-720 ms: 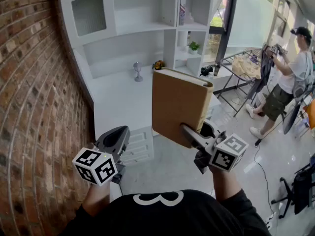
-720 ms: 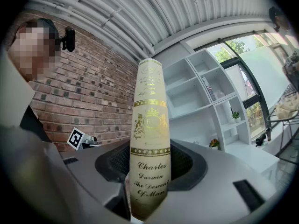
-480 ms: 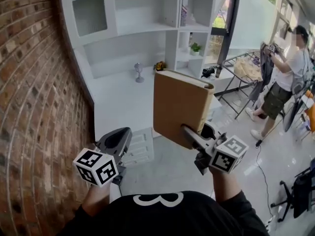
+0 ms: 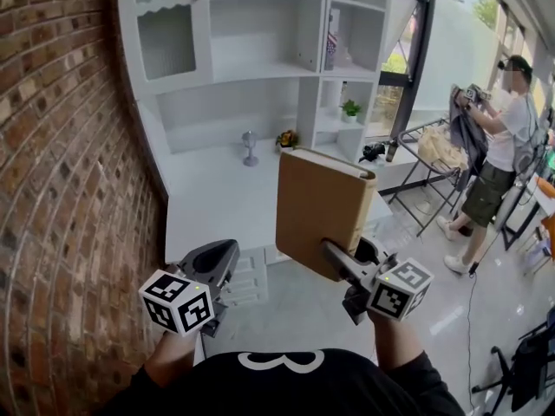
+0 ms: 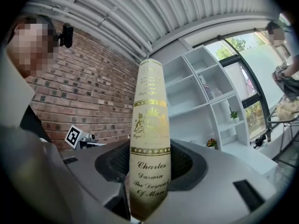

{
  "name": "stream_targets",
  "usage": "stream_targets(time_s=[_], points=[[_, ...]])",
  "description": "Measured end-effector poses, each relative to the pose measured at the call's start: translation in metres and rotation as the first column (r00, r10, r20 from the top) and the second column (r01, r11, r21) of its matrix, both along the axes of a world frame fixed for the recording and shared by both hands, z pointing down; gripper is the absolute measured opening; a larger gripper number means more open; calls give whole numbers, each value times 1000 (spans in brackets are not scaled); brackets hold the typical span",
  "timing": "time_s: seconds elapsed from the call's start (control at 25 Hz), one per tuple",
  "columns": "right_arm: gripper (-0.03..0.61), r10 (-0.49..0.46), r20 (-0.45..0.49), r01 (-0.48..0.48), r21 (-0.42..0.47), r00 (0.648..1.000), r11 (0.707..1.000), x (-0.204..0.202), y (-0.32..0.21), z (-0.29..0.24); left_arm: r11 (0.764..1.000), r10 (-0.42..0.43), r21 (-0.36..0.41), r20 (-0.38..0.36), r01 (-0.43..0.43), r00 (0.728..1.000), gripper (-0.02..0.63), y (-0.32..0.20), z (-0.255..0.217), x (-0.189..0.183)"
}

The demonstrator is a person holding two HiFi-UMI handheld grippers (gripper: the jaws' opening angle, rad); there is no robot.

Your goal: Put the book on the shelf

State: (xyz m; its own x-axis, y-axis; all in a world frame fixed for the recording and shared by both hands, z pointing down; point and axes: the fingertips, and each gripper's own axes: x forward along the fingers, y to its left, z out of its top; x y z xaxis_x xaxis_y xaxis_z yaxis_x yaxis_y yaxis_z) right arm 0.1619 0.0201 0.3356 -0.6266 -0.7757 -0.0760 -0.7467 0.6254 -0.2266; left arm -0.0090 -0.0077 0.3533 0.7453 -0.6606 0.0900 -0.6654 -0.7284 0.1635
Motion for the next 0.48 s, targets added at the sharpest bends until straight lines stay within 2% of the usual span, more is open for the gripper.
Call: stream_targets(time_s=[0.48], points=[[199, -25, -27, 27, 68, 999, 997, 51, -21, -9, 998, -52, 18, 8, 52, 999, 0, -14, 6, 47]])
